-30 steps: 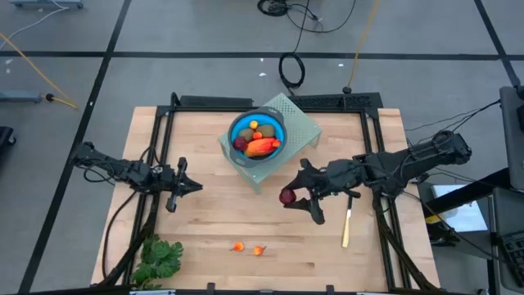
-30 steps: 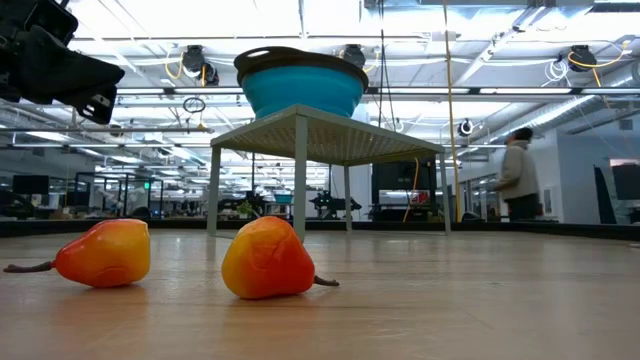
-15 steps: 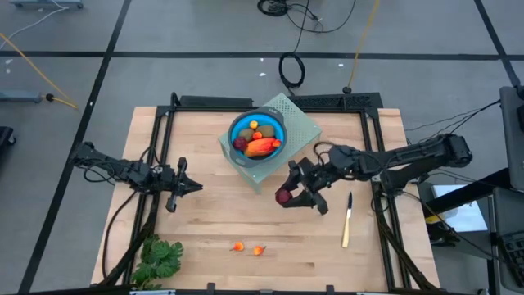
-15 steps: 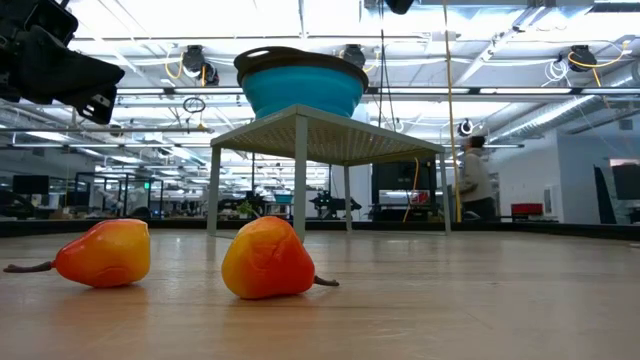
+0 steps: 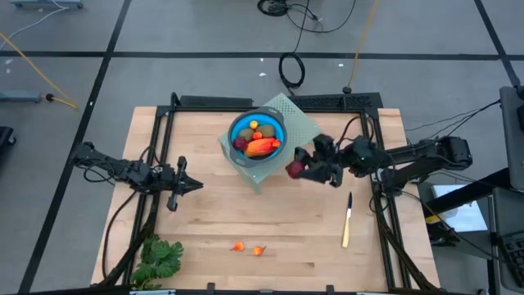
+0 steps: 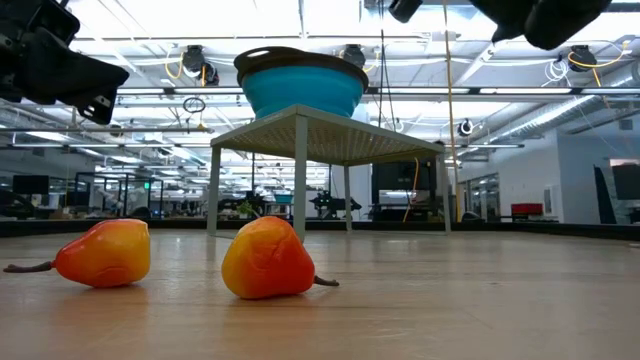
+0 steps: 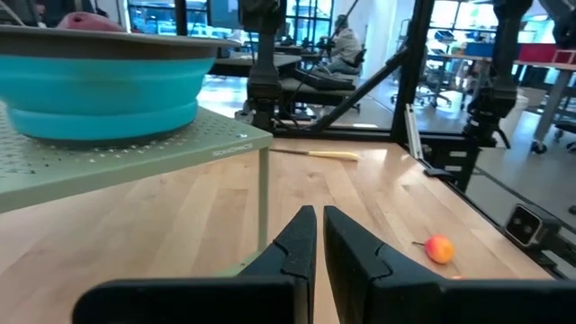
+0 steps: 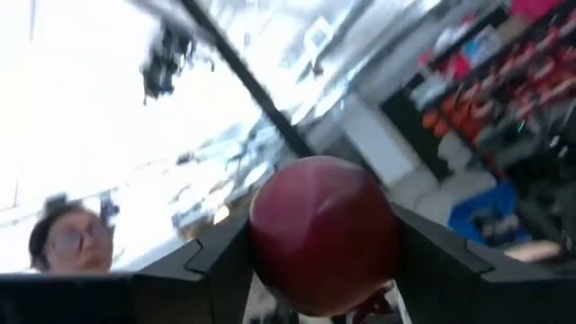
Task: Pick & Place Fruit
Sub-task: Put the red pomegranate into the blue strainer bowl on the shelf
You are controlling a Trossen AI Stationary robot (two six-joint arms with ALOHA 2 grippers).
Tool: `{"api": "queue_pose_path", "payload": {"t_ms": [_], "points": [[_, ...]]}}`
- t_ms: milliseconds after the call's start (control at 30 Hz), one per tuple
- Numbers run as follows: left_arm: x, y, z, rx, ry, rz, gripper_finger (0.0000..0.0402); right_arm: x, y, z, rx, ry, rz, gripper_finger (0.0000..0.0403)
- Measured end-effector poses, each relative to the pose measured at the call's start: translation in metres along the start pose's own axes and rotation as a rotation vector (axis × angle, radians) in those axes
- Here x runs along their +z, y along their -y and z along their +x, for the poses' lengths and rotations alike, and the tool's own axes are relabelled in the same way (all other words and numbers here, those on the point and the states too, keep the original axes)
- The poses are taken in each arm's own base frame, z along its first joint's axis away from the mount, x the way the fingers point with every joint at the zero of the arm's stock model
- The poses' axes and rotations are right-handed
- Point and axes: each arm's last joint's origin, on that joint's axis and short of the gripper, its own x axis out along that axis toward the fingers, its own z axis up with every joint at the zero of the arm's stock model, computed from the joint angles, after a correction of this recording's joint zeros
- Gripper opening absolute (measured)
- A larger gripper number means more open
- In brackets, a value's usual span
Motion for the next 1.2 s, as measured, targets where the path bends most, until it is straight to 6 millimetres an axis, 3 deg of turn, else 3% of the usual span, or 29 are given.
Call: {"api": "queue_pose_path", "payload": {"t_ms": [700,933,1200], "points": [[0.000,-0.001,0.000,0.021,0.004,-0.003,0.0024,0.022,0.009,-0.010,-0.089,0.203,-0.028,0.0215],[0.000,-0.001,0.000,0.021,0.004,-0.003,0.0024,0.030,0.018,-0.013,-0.217,0.241,-0.254,0.0215],[0.000,-0.001,0.000,0.022,0.005,-0.028,0.0024,0.046,0.014,0.003,-0.300,0.168,-0.629,0.0215]]}}
